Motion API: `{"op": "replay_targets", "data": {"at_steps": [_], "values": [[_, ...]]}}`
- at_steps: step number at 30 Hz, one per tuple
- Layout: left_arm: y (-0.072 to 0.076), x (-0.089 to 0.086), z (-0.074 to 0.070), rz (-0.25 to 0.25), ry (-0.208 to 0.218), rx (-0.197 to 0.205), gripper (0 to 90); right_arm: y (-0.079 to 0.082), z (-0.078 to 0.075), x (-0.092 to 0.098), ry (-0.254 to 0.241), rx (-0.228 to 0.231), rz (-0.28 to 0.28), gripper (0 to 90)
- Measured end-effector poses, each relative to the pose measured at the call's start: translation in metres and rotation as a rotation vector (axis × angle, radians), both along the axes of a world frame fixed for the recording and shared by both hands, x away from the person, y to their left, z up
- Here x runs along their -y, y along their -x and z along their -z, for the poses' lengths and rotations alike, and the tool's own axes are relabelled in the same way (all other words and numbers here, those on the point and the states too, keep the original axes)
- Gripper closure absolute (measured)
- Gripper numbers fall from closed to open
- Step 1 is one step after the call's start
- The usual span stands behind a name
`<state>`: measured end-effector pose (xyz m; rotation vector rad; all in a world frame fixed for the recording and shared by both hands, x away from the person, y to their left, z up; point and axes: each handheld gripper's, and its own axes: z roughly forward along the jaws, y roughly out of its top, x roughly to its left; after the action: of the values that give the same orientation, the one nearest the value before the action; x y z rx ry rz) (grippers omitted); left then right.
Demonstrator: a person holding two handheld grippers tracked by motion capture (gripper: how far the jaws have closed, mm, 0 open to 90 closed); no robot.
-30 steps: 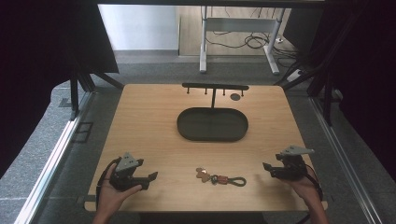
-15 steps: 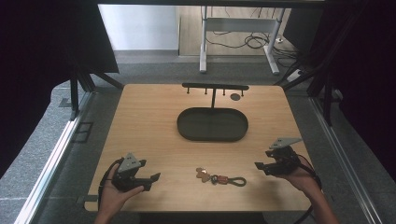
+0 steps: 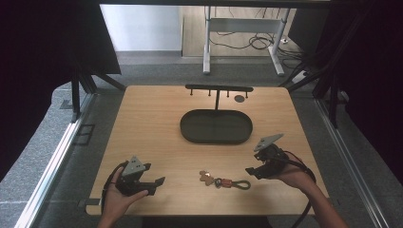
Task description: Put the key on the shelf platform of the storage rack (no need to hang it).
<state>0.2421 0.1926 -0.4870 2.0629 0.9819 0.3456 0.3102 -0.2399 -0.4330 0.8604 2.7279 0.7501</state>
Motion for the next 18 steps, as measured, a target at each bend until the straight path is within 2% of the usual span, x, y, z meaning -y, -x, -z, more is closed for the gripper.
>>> {"op": "replay_targets", "data": {"at_steps": [18], "values": [[0.0,0.004,0.002,0.014,0.001,-0.006,24.4,-0.004,0.006,-0.032,0.045,-0.043,-0.083,37.6]]}}
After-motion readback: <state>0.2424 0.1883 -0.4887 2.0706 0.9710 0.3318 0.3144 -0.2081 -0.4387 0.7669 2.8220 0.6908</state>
